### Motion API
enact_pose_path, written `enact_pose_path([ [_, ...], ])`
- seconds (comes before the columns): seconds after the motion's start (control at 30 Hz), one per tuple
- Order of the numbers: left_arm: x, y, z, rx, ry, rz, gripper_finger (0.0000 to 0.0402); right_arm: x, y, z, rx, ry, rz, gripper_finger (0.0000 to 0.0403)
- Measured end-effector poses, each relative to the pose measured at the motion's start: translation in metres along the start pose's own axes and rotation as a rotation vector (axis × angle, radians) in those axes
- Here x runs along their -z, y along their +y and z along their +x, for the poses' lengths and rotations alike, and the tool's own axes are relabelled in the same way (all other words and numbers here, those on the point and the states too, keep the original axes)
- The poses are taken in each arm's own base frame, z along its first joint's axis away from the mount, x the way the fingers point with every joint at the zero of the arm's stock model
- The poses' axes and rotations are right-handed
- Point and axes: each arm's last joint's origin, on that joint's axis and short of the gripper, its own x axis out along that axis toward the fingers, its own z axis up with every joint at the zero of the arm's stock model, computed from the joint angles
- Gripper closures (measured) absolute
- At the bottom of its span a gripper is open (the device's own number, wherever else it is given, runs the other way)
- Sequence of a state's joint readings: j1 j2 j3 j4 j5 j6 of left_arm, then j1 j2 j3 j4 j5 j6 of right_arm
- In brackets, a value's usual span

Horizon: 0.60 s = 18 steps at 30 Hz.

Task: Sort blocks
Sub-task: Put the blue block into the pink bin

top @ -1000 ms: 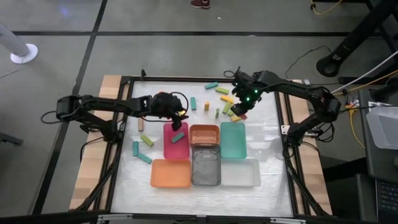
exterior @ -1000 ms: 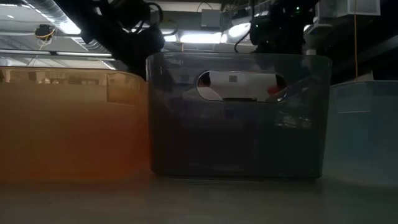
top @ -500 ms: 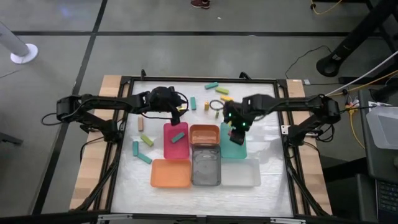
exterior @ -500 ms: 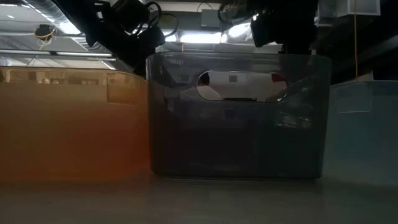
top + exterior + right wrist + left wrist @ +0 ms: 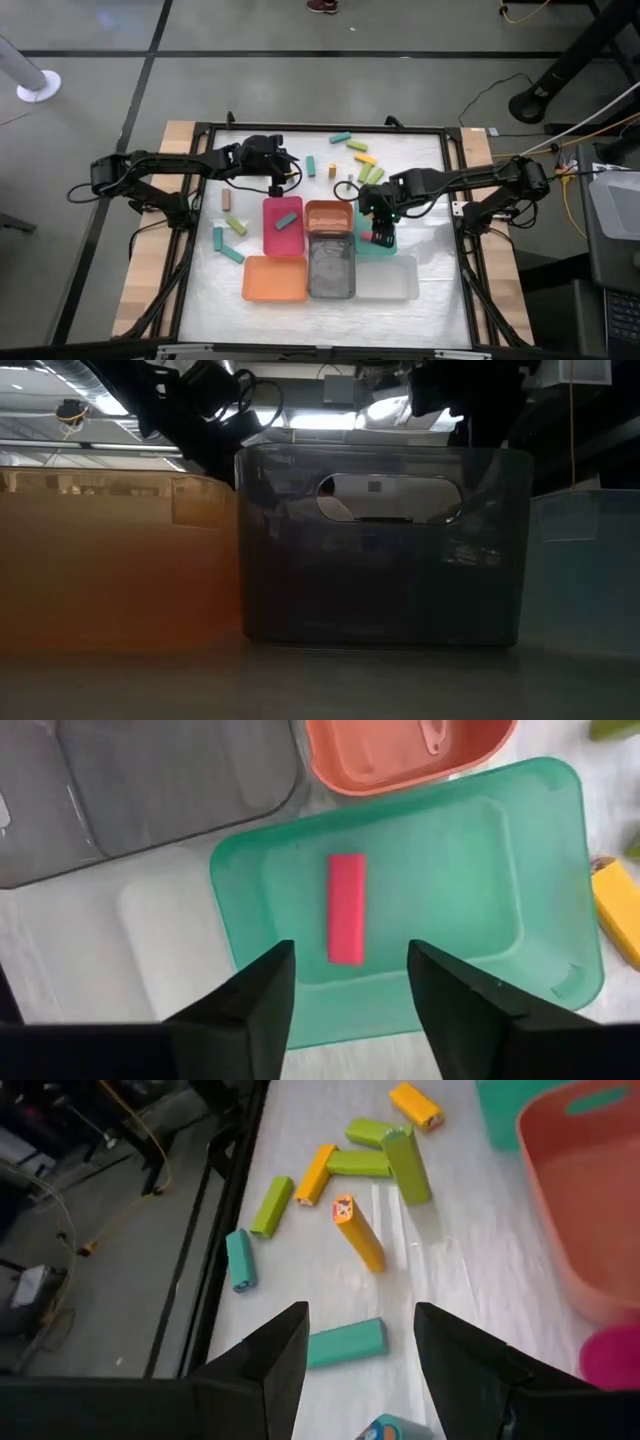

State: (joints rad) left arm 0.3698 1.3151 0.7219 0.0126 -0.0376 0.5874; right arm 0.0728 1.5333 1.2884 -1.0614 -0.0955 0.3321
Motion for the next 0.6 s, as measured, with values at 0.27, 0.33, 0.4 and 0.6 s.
enact_pose_path([
  [0.27,0.009,-0.006,-0.001,0.066,0.089,0.113,0.0231,-0.003,-0.001,0.0,0.042,-0.04,-0.001,0.0186],
  [0.33,0.009,-0.006,0.0,0.066,0.084,0.145,0.0231,-0.003,-0.001,0.0,0.043,-0.041,-0.001,0.0186],
  [0.4,0.01,-0.005,0.0,0.068,0.088,0.181,0.0231,-0.003,-0.001,0.0,0.044,-0.041,-0.001,0.0187],
  [0.6,0.019,-0.001,0.008,0.072,0.134,0.19,0.0231,-0.003,-0.001,0.0,0.043,-0.041,-0.001,0.0187],
])
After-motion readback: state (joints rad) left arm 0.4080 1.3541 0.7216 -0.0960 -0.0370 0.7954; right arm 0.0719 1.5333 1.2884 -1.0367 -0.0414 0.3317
